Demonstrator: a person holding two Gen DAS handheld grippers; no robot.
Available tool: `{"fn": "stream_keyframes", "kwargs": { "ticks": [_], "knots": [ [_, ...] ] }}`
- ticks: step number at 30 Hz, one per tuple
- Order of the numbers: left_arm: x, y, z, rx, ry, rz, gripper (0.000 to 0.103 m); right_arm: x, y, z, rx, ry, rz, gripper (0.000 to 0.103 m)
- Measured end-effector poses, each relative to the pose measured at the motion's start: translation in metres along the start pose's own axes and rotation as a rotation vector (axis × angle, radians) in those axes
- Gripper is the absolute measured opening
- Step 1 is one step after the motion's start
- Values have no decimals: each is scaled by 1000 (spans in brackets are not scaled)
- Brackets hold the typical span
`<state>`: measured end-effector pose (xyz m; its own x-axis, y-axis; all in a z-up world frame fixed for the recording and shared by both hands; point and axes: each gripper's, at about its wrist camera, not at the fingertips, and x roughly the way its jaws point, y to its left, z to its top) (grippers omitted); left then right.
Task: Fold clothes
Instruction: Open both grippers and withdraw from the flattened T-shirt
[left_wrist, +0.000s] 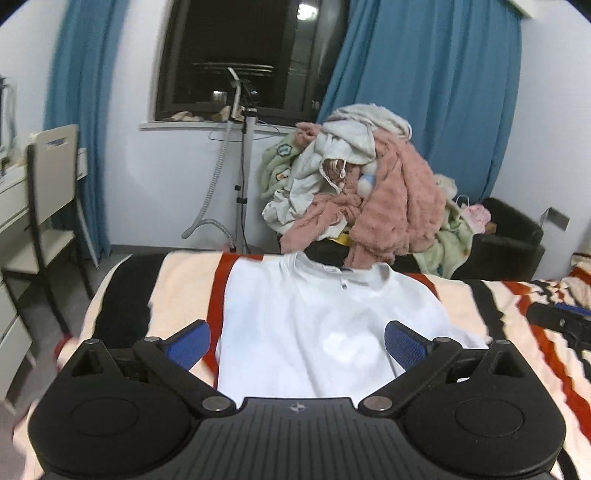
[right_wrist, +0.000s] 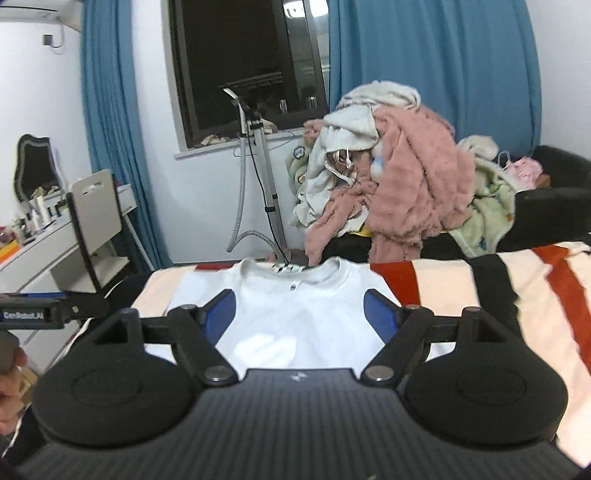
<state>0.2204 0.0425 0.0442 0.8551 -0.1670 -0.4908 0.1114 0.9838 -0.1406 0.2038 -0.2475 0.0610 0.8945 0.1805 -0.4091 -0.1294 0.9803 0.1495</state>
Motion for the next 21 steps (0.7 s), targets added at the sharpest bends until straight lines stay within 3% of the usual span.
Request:
{"fn": "stream_keyframes", "kwargs": {
  "ticks": [4,11,13,15,21],
  "knots": [
    [-71,-14,-26,6,-14,12,101,-65,14,-21,5,-21,11,77],
    [-153,-39,-29,68,-57,78,102,-144,35,-16,71,-64,-9,77],
    [-172,-45,-27,71,-63,97,102,-159,43,-9,121,-67,-13,78],
    [-186,-50,-22,62,-57,116,102,-168,48,-5,140,-86,-13,84],
    [-211,-55,-11,4,-44,142,102,-175,63,-8,124,-125,-38,85]
  ]
}}
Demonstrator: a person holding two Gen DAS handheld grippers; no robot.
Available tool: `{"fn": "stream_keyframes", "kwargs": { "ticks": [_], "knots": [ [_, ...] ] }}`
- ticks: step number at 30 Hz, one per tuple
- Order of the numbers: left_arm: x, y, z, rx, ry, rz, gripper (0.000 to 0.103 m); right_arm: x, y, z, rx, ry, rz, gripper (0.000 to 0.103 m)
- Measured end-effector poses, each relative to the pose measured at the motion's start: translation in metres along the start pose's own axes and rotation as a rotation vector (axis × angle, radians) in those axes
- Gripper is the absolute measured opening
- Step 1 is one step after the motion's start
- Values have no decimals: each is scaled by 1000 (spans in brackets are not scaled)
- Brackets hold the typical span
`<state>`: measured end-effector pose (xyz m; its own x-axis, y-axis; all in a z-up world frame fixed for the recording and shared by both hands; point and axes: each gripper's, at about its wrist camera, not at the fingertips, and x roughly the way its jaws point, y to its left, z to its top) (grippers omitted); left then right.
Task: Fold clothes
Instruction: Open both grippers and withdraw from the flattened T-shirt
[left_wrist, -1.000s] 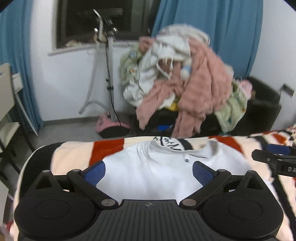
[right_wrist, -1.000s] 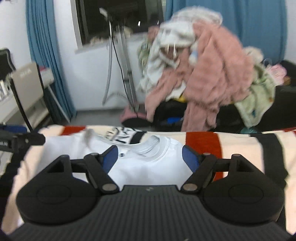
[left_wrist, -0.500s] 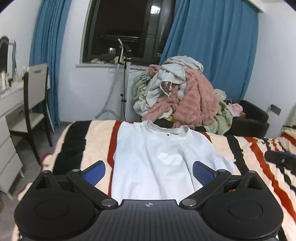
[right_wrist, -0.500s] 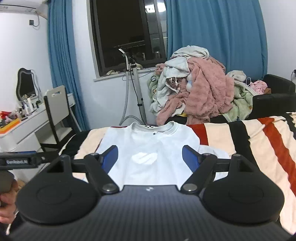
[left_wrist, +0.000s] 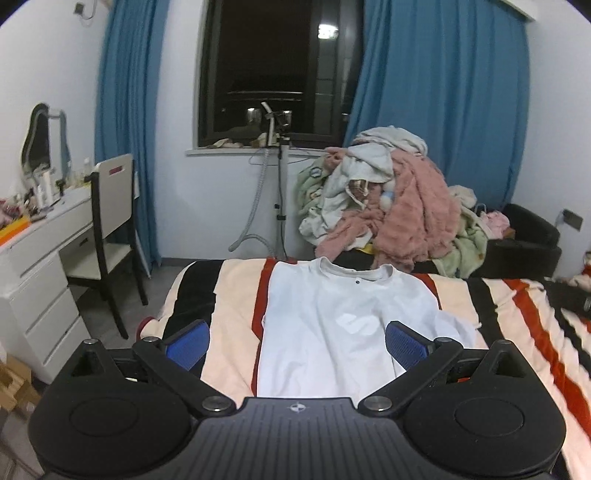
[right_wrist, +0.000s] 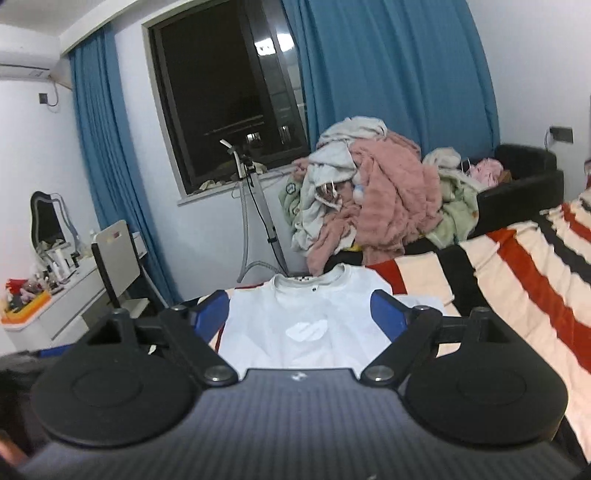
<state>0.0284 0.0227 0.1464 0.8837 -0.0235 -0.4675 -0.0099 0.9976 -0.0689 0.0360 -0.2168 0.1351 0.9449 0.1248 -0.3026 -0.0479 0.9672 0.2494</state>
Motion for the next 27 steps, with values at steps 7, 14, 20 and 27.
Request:
{"fn": "stream_keyframes", "kwargs": {
  "ticks": [7,14,20,27],
  "knots": [
    [59,2,-39,9,-31,-35,102,24,-18,-35,-68,-2,22,85],
    [165,27,-96,-82,76,-25,100,73,-57,-91,-45,-61,-5,85],
    [256,49,-102,-228,117,-58,94,116,-85,-113,44,-2,2,85],
    [374,64,-75,-305,85,-23,80,172,-111,-133,78,66,-34,85]
  ]
}}
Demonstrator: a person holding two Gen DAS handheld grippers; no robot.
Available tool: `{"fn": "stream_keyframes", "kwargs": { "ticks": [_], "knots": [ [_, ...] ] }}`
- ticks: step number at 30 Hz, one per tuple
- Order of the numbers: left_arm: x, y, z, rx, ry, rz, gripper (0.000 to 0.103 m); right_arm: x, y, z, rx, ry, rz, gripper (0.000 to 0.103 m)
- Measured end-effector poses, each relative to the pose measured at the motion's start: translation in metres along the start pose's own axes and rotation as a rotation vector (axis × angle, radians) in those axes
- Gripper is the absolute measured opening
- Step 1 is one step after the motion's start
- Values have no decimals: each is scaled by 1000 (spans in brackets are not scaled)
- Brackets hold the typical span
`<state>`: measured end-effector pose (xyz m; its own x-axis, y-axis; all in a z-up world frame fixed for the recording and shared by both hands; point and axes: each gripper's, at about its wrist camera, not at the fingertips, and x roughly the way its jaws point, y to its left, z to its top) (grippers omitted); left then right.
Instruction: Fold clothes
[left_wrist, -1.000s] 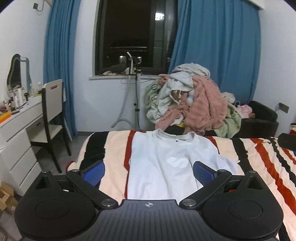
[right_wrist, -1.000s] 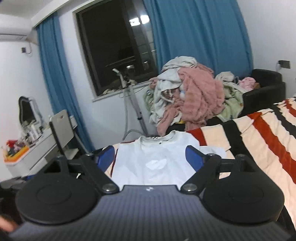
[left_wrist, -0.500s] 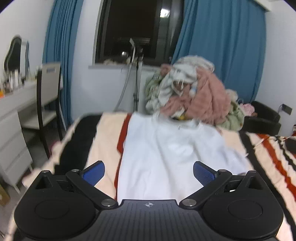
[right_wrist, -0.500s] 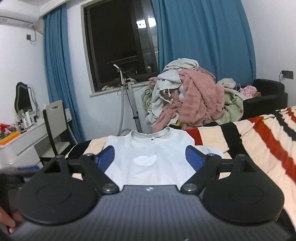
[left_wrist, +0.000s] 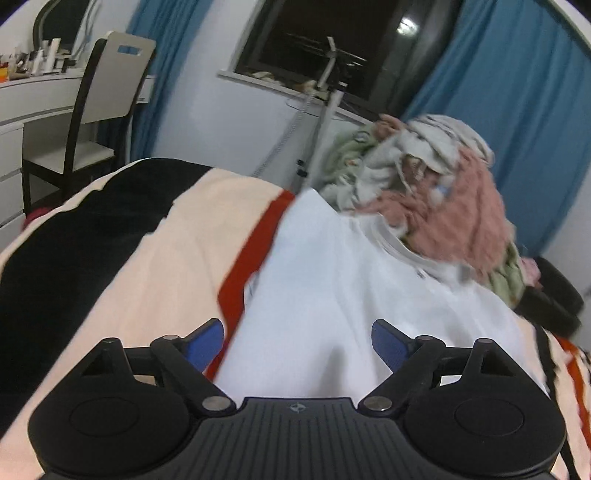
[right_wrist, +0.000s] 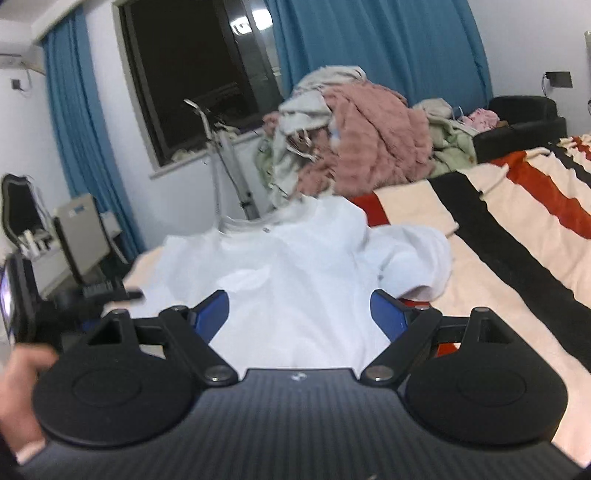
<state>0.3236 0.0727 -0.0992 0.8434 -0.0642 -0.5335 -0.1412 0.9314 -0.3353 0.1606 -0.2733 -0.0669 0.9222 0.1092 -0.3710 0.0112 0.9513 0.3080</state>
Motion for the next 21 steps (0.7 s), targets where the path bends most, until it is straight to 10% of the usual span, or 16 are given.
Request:
{"fn": "stream_keyframes", "kwargs": {
  "ticks": [7,9,14,21],
  "knots": [
    [62,-20,31,149,32,107,47,42,-20,-3,77,19,-18,85],
    [73,-35,33,240,59,146,3,48,-26,1,116,30,-9,85],
    [68,-102,19,567,18,182,2,41,-43,2,190,36,-36,85],
    [70,-212,-57,856,70,2,2,35,-65,4,246,45,-167,85]
  ]
}}
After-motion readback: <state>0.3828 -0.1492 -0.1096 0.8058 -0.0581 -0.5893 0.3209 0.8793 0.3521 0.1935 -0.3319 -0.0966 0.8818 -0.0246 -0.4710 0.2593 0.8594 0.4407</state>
